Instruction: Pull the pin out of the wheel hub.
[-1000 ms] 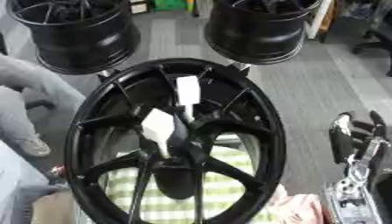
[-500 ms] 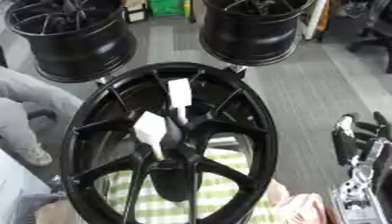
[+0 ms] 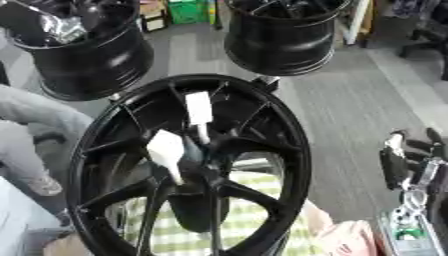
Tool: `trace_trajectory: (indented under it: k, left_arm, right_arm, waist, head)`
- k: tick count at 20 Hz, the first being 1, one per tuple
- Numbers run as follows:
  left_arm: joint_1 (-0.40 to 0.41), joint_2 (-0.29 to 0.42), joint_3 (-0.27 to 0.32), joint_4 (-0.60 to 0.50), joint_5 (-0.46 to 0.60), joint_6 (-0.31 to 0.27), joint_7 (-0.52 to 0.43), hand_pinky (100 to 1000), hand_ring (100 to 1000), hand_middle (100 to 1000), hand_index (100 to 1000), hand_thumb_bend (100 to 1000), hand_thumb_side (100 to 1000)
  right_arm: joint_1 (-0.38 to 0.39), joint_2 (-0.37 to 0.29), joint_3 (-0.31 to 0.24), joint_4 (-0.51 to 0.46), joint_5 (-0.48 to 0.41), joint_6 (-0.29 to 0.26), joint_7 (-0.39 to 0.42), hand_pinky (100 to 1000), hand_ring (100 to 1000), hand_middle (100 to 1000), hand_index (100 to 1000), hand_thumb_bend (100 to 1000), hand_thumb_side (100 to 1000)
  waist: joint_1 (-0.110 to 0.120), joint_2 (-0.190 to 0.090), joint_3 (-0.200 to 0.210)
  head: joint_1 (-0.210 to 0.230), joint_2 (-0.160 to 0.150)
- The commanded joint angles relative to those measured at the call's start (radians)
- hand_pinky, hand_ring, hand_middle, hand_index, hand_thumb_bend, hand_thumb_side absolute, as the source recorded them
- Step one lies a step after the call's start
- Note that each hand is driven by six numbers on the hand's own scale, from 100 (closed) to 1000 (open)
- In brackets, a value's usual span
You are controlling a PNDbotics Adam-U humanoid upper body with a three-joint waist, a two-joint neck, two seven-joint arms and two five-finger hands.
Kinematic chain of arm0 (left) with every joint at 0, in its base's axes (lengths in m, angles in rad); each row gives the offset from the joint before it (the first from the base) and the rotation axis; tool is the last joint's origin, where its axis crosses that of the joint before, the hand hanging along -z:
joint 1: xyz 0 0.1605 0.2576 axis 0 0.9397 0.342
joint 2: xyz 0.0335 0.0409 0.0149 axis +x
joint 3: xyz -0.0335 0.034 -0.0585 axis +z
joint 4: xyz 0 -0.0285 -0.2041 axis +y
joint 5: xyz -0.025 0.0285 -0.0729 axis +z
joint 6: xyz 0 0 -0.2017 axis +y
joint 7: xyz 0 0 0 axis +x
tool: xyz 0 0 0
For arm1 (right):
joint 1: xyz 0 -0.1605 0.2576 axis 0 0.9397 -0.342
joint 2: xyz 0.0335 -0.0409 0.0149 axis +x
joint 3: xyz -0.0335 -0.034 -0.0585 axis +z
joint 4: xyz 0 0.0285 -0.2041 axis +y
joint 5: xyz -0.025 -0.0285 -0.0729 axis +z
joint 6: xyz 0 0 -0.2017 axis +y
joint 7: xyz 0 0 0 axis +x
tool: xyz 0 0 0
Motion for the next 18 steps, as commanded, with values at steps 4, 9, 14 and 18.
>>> trace_trajectory:
  k: [4,9,14,18]
  left_arm:
    - [-0.029,-0.025,-0.116,-0.053,-0.219,-0.347,-0.351,759,738,764,852,202,518]
    - [-0.021,-0.029,-0.163,-0.069,-0.331,-0.347,-0.351,753,732,763,860,315,583]
    - [-0.018,-0.029,-0.207,-0.094,-0.396,-0.347,-0.351,759,742,781,874,453,694]
    - [-0.013,-0.022,-0.240,-0.110,-0.444,-0.347,-0.351,753,736,784,887,556,706]
  right_arm:
    - [-0.003,-0.027,0.001,-0.007,0.011,-0.001,0.001,574,602,637,904,100,556]
    - [-0.003,-0.028,0.000,-0.006,0.012,-0.001,0.000,574,601,637,904,100,556]
    - [-0.003,-0.029,0.002,-0.005,0.012,-0.001,0.002,574,601,637,904,100,556]
    - [-0.003,-0.030,0.001,-0.005,0.012,0.001,0.001,573,601,637,904,100,555]
  waist:
    - [0.001,-0.016,-0.002]
    - [0.003,-0.018,-0.003]
    - [0.002,-0.018,-0.004]
    - [0.003,-0.018,-0.005]
  head:
    - [0.001,-0.003]
    - [0.000,-0.003]
    - [0.000,-0.003]
    - [0.002,-0.003]
